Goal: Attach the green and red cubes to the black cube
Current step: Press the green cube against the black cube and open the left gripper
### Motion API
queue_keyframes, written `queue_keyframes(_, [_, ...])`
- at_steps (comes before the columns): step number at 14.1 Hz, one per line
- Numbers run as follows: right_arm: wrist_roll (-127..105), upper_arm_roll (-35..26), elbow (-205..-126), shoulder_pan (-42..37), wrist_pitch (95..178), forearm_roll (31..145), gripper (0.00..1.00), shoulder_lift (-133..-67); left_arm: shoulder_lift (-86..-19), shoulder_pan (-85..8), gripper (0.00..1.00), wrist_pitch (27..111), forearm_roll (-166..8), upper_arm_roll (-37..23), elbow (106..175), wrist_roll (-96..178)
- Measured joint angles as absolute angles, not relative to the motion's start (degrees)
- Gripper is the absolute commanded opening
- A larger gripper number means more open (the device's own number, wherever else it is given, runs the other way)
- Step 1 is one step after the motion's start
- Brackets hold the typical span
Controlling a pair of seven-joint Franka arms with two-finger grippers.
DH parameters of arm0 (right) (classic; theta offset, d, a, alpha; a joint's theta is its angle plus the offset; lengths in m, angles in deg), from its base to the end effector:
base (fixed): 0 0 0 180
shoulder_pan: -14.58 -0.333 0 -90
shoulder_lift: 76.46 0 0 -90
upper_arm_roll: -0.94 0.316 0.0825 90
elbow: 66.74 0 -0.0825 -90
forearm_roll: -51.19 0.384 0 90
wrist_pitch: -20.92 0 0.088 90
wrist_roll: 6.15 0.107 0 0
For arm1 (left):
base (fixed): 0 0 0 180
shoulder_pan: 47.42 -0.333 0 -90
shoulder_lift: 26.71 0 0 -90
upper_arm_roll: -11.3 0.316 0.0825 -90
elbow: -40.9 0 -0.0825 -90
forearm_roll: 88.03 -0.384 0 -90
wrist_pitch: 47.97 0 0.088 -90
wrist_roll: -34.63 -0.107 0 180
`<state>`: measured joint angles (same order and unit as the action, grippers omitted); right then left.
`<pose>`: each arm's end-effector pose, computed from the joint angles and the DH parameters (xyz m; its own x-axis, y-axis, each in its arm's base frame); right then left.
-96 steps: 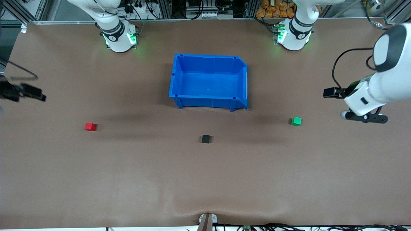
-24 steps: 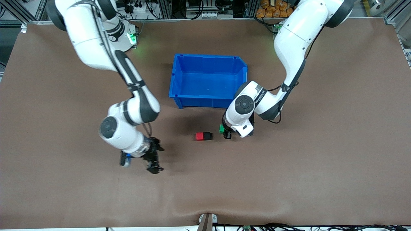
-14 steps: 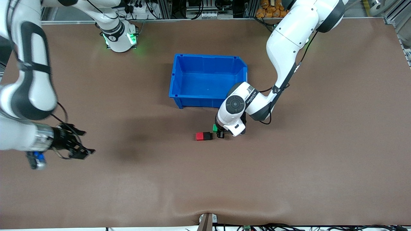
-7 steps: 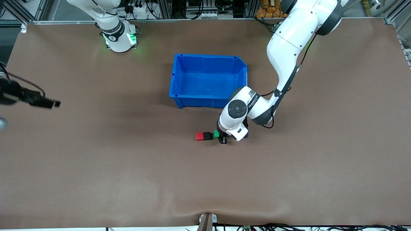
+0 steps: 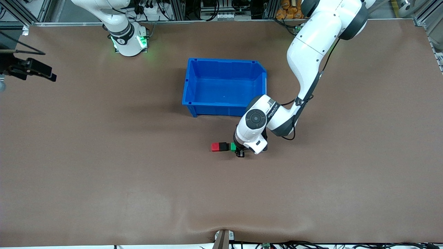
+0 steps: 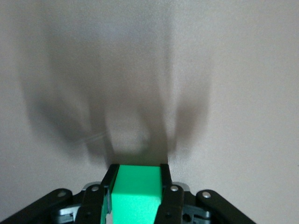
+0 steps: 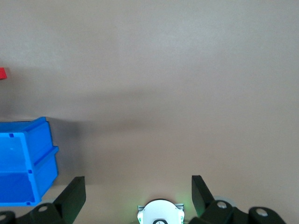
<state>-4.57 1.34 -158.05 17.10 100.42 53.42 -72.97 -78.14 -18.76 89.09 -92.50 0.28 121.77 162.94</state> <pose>0.5151 -0.0142 0.6320 0.9877 -0.0571 -0.1456 -0.0628 -0.9974 -0.0345 0.5853 -0.4469 0.1771 0.0014 0.9912 -0.1325 0.9998 0.0013 0.0201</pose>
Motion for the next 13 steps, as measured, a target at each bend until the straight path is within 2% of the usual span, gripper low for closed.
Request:
queue_keyframes(3, [-6.1,1.5,-163.1,16.6,105.8,53.3,1.00,-70.0,-78.2,-18.3,0.00,89.1,-92.5,0.3,121.7,162.9])
queue_keyframes(7, [-6.2,1.5,-155.2,16.2,104.8,53.1,1.00,-71.8,-78.3,-17.6,0.00,89.1,-92.5,0.3,121.6,163.0])
queue_keyframes(8, [-6.3,1.6,-153.0,16.1,103.7,53.1,1.00,-72.6,-78.4,-17.5,0.12,89.1,-92.5,0.3,121.4,163.0])
queue_keyframes(9, [-6.3,1.6,-151.7,16.1,103.0,53.1,1.00,-73.3,-78.5,-17.5,0.41,89.1,-92.5,0.3,121.2,163.0])
queue_keyframes(10, [-6.3,1.6,-151.1,16.1,102.4,53.1,1.00,-73.8,-78.7,-17.5,0.81,89.1,-92.5,0.3,121.0,163.0])
queue_keyframes(13, [-9.5,1.2,-150.7,16.5,100.9,53.0,1.00,-74.5,-78.8,-17.5,0.82,89.1,-92.5,0.4,120.7,163.0])
